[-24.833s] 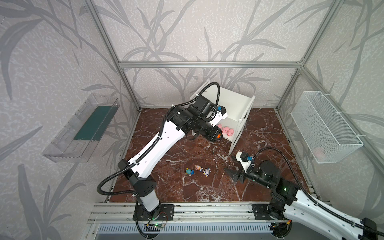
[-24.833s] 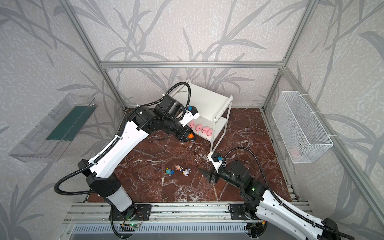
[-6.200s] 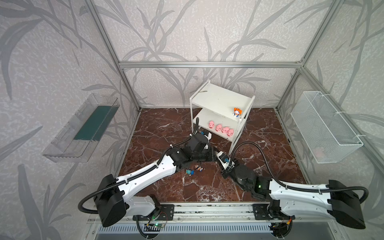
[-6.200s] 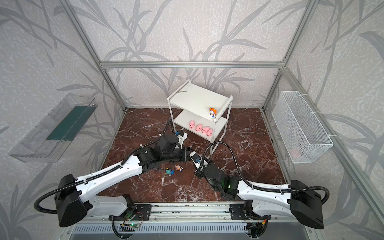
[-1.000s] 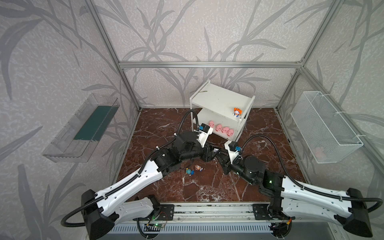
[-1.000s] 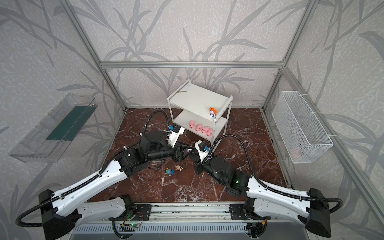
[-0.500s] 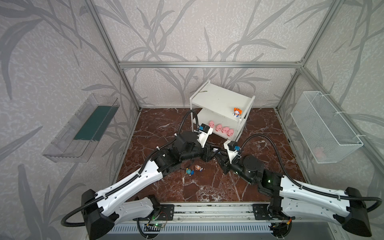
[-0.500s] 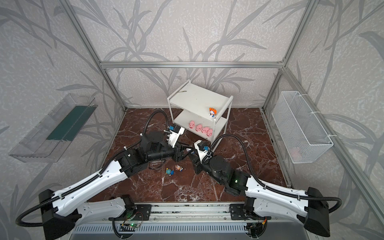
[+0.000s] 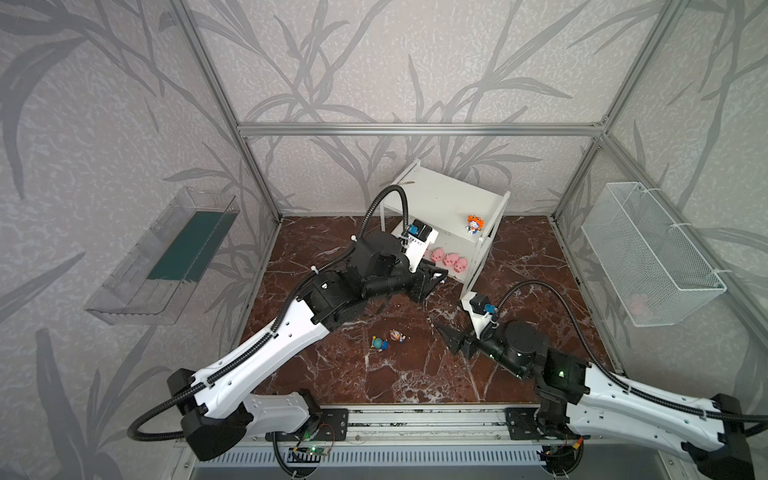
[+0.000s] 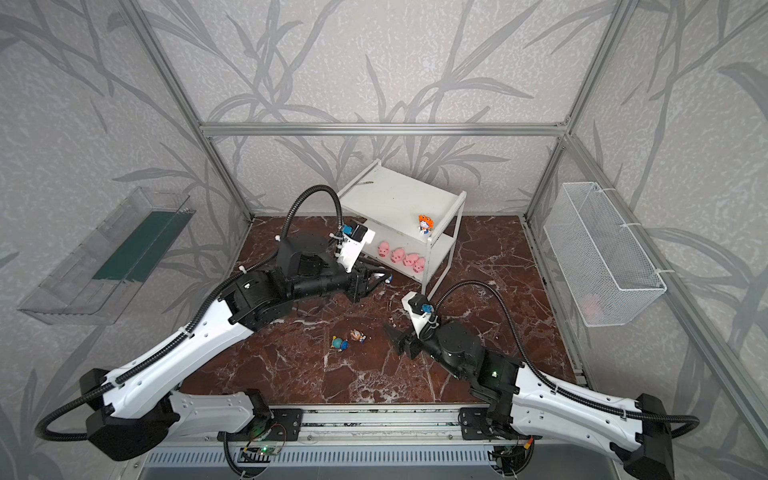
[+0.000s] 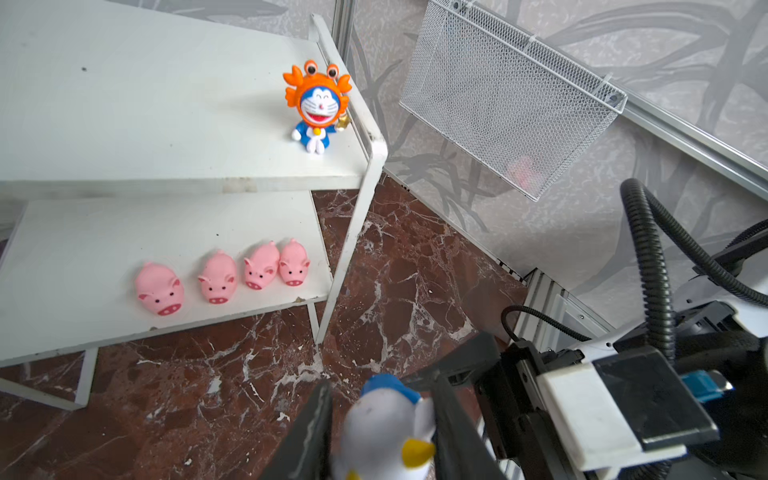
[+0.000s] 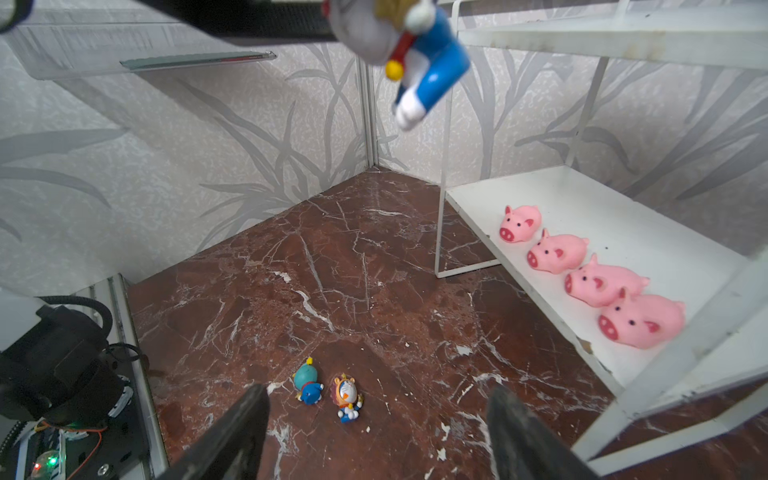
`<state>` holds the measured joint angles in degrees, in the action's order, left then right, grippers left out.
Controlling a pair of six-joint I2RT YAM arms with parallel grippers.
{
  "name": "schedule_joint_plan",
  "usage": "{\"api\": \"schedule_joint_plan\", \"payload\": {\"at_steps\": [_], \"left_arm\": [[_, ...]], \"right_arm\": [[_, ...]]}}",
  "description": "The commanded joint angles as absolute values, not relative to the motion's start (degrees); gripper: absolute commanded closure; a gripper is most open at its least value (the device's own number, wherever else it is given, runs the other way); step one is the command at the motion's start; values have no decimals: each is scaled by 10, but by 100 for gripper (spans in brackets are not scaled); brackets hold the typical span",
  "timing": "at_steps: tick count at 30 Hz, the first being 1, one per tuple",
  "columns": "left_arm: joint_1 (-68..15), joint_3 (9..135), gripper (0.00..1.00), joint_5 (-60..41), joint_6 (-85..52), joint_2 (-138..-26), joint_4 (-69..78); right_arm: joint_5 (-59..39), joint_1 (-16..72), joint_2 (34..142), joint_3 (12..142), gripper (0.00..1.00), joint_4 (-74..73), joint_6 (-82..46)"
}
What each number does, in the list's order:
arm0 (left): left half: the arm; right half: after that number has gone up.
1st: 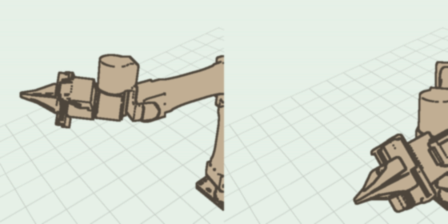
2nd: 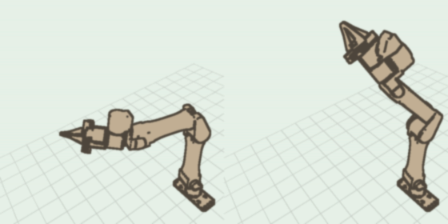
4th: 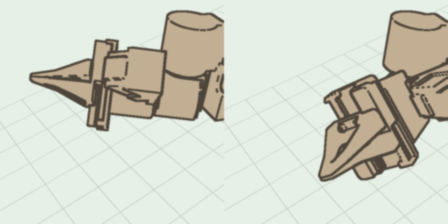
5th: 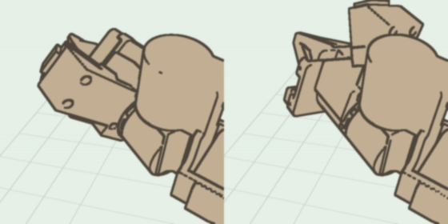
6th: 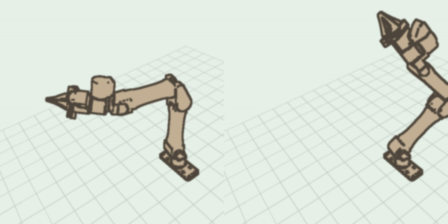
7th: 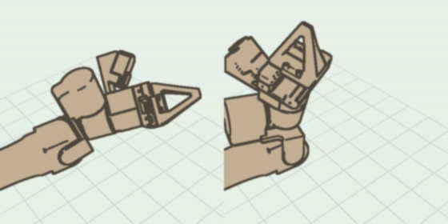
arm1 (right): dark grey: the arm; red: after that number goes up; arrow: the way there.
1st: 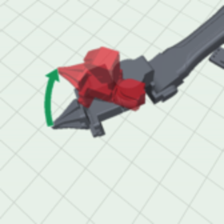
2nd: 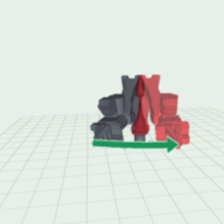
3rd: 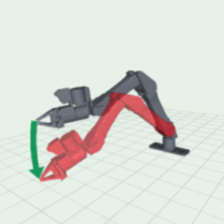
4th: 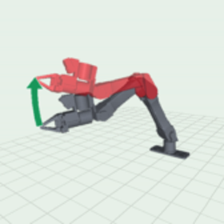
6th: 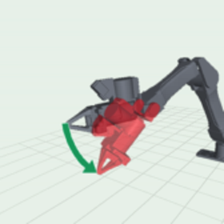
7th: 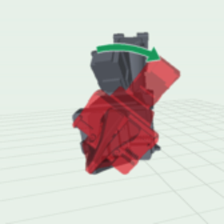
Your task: Place and organize the plastic toys onto the shelf
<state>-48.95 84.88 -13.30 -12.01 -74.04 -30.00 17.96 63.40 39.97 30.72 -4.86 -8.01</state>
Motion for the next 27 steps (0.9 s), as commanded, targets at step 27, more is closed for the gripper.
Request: {"api": "schedule_joint_plan", "payload": {"at_steps": [27], "left_arm": [[-451, 599, 25, -178, -157, -590, -264]], "right_arm": [[257, 517, 419, 275, 24, 336, -424]]}}
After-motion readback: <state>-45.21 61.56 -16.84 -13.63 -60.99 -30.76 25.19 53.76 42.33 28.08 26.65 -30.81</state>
